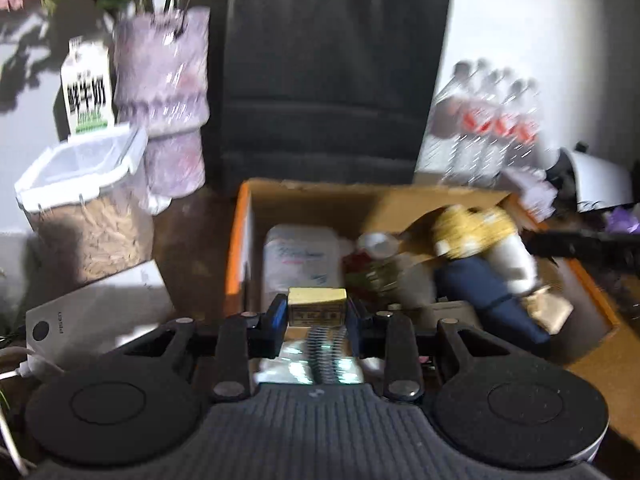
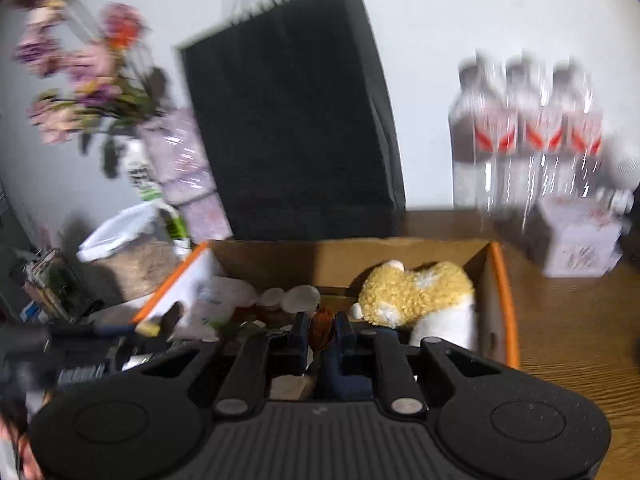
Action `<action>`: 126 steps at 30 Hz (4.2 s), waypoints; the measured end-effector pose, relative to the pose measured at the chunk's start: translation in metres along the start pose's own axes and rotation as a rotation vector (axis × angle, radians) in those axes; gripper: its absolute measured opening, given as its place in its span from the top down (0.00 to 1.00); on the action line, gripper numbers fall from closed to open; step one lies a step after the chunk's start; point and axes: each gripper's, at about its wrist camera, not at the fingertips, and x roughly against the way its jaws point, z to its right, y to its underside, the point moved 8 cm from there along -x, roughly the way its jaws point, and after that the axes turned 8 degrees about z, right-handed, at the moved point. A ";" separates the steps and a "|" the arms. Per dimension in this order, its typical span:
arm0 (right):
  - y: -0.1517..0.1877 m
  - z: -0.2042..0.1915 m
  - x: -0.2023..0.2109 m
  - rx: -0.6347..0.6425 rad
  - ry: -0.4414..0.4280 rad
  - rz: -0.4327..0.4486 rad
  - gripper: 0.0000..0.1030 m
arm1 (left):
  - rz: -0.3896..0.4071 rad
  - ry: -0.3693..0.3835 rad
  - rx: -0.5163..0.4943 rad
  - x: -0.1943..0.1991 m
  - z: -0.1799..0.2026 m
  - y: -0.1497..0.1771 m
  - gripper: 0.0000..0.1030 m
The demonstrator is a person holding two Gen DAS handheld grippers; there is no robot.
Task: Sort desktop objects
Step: 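Open both tools to drop the cube and orange piece into the box, then withdraw both open tools back over the cloth pouch, then grasp the blue-grey cloth pouch with the left tool while the right tool pinches it too, then lift the pouch and carry it with both tools over the box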
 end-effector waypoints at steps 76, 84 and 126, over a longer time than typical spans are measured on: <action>0.223 -0.041 0.208 0.144 0.054 0.013 0.15 | 0.122 0.013 0.019 0.189 0.078 0.180 0.00; 0.214 -0.049 0.193 0.176 0.053 0.003 0.15 | 0.125 0.017 0.010 0.175 0.070 0.170 0.00; 0.193 -0.067 0.212 0.184 -0.015 0.121 0.96 | 0.122 0.153 -0.064 0.201 0.110 0.157 0.87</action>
